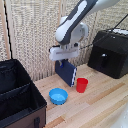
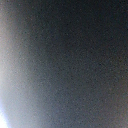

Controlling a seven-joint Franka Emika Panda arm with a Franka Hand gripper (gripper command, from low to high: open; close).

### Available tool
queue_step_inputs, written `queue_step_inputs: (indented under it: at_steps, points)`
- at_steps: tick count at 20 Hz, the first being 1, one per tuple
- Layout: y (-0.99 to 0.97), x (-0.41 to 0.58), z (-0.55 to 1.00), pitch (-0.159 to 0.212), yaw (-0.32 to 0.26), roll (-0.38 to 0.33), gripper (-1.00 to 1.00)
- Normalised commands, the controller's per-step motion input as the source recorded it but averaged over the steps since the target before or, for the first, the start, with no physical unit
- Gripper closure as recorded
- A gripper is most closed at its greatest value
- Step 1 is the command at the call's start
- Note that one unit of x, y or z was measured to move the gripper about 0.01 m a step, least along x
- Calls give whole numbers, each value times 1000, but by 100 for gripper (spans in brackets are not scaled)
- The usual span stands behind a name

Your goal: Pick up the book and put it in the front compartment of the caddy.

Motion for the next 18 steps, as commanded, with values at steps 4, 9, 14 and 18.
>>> queue_step_inputs:
  at_steps: [4, 9, 14, 18]
  points:
    - [-11, -124, 873, -9, -274, 60, 100]
    - [0, -82, 766, -34, -300, 64, 100]
    - [16, -64, 689, -37, -302, 84, 100]
    - [67, -44, 539, -13, -290, 109, 100]
